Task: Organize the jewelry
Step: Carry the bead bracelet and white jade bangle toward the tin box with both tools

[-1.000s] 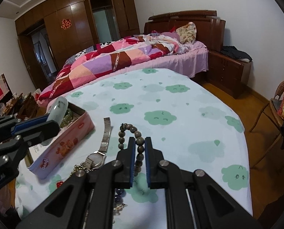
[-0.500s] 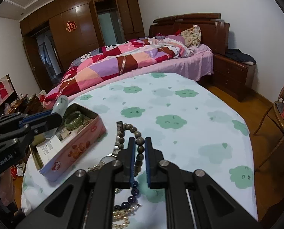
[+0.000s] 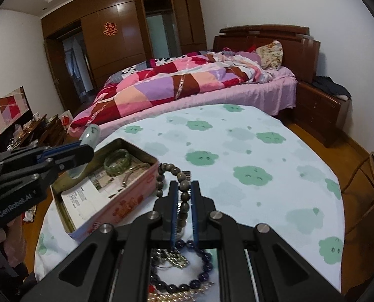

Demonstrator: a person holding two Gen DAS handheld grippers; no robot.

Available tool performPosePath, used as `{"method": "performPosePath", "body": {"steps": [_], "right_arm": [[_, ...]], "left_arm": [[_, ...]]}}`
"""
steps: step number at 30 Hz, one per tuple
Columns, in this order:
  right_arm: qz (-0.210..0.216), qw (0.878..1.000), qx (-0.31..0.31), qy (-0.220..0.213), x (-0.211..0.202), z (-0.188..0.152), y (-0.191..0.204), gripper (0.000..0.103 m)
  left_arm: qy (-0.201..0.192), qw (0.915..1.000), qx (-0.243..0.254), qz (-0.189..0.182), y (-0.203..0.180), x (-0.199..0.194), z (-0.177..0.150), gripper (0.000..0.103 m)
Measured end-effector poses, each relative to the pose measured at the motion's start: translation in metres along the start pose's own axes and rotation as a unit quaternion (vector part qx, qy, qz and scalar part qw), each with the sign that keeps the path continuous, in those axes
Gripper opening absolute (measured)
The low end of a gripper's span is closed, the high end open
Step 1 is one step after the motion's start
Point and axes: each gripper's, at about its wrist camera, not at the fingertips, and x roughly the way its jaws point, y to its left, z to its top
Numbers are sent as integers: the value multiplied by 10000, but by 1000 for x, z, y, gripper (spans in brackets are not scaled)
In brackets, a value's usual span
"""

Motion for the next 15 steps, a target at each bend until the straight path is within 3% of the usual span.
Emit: {"method": "performPosePath", "body": {"steps": [15], "right_arm": [[260, 9988, -410, 93, 23, 21, 41, 11]], "left_arm": [[145, 9986, -384, 329, 44, 5, -13, 11]]}}
